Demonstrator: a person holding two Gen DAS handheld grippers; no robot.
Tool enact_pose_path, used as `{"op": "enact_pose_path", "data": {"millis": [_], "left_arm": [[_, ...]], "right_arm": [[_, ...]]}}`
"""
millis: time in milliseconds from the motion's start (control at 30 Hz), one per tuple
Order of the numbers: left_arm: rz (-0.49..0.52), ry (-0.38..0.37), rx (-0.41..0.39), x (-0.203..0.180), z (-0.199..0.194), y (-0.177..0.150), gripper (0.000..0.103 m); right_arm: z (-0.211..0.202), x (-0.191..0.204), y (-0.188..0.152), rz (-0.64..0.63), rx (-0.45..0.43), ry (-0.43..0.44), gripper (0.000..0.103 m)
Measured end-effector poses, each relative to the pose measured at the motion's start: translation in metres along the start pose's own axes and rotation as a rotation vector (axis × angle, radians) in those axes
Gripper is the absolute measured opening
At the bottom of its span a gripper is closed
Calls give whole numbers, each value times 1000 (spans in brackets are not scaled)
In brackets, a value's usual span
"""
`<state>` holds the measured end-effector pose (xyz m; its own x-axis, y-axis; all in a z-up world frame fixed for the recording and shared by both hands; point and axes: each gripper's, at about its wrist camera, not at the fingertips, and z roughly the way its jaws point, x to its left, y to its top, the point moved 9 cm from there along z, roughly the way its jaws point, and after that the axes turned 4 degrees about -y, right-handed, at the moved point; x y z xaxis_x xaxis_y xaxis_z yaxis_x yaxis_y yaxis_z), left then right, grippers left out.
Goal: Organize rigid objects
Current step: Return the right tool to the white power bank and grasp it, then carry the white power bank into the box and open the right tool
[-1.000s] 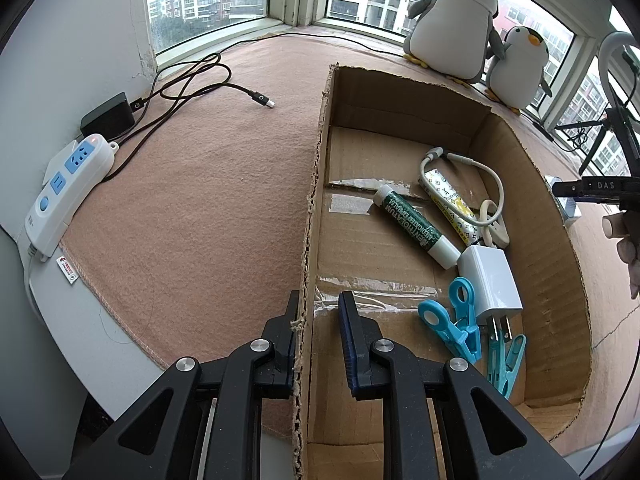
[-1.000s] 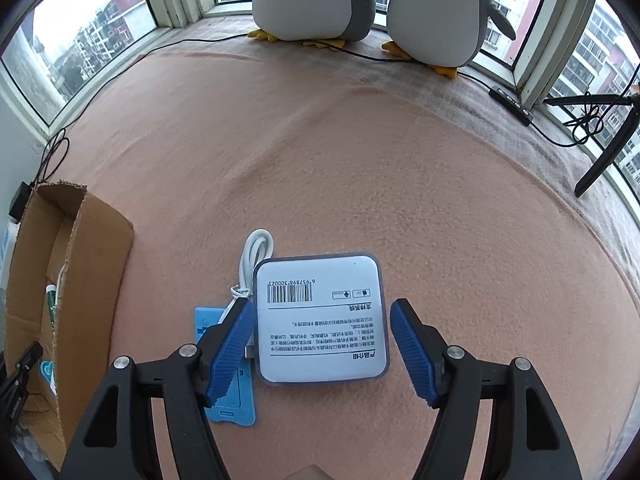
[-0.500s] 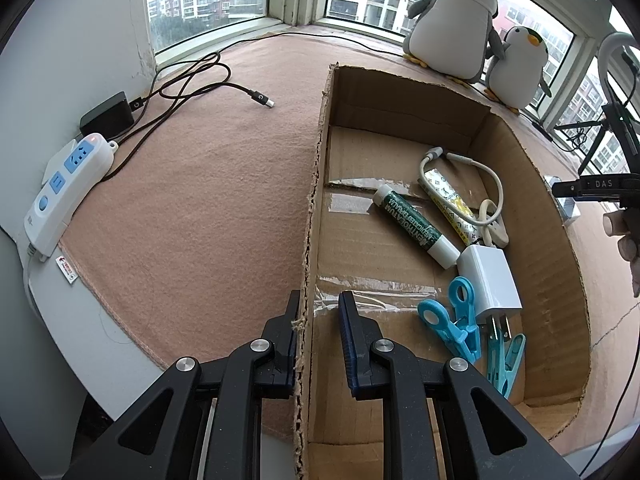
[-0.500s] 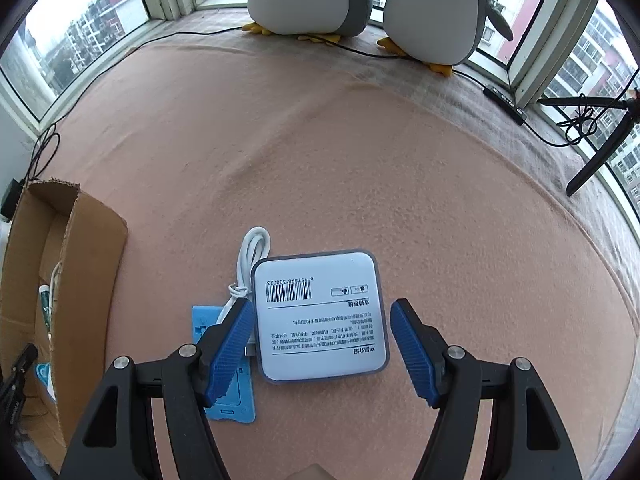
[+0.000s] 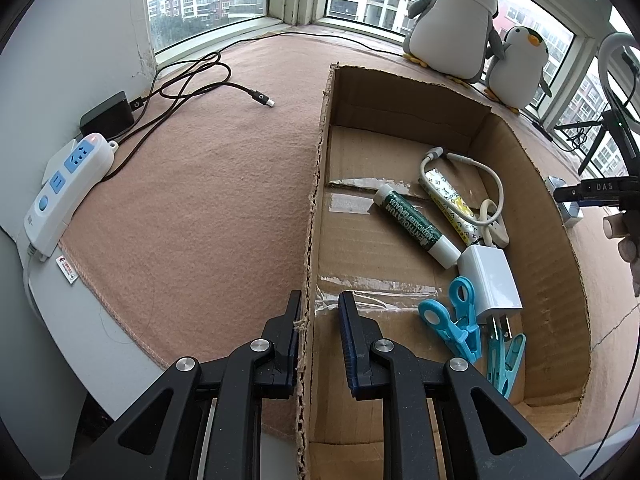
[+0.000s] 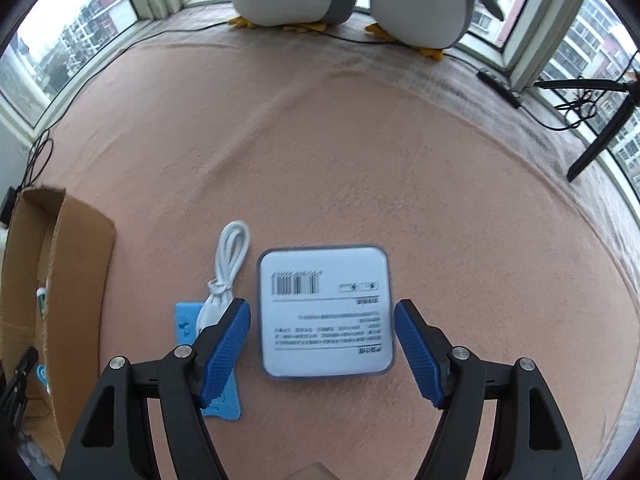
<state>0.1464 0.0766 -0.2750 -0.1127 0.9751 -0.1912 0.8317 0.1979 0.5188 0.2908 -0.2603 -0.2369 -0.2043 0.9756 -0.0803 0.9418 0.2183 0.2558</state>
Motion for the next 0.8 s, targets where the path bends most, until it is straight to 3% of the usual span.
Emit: {"op": "enact_pose_path", "data": {"millis": [800], "left_arm": [[1, 1, 0, 0, 0, 0, 19]], "right_arm": [[14, -11, -6, 53, 12, 39, 66]]}}
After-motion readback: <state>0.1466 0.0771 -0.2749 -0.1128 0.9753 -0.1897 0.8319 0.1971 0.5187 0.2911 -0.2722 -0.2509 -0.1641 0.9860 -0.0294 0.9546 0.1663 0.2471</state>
